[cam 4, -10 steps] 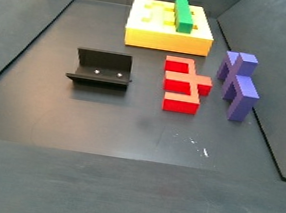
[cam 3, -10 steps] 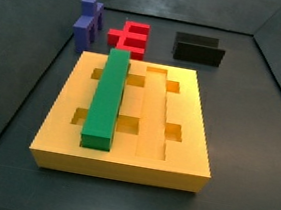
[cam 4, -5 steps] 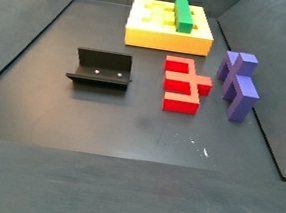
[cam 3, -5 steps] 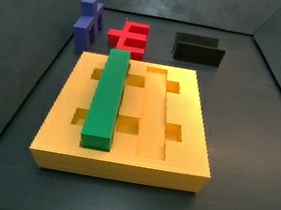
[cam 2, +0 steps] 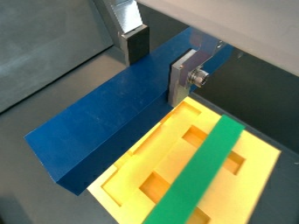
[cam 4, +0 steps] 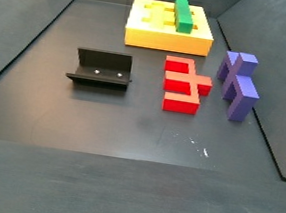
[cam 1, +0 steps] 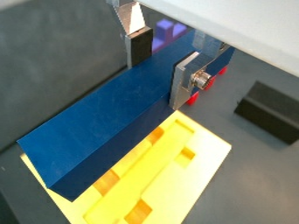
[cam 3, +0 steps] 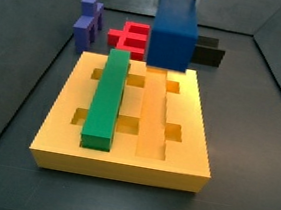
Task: Pick up the blue object. Move up. Move to above the board. Insert the blue object.
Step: Insert the blue object.
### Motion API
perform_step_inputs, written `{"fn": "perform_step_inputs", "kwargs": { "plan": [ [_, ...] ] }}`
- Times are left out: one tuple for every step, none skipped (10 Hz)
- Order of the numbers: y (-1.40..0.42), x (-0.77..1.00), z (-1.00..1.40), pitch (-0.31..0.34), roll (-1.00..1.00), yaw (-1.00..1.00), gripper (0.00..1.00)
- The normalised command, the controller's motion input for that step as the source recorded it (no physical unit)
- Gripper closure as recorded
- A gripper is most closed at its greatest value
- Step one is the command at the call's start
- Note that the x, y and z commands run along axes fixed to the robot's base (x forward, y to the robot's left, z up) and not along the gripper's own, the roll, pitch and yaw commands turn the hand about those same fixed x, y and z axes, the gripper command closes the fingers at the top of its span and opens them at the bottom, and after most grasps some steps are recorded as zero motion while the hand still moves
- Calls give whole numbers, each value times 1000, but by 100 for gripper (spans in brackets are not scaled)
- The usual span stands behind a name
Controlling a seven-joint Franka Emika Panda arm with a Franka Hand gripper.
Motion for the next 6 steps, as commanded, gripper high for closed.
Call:
{"fn": "perform_step_inputs", "kwargs": {
  "plan": [
    [-226, 289, -849, -159, 103, 0, 100],
    [-123, 226, -889, -157, 73, 0, 100],
    [-74, 194, -889, -151, 81, 0, 100],
    [-29, 134, -814, -134, 153, 0, 100],
    [-60, 86, -789, -131, 184, 0, 100],
    [-123, 74, -789, -107, 220, 23, 100]
  ]
}}
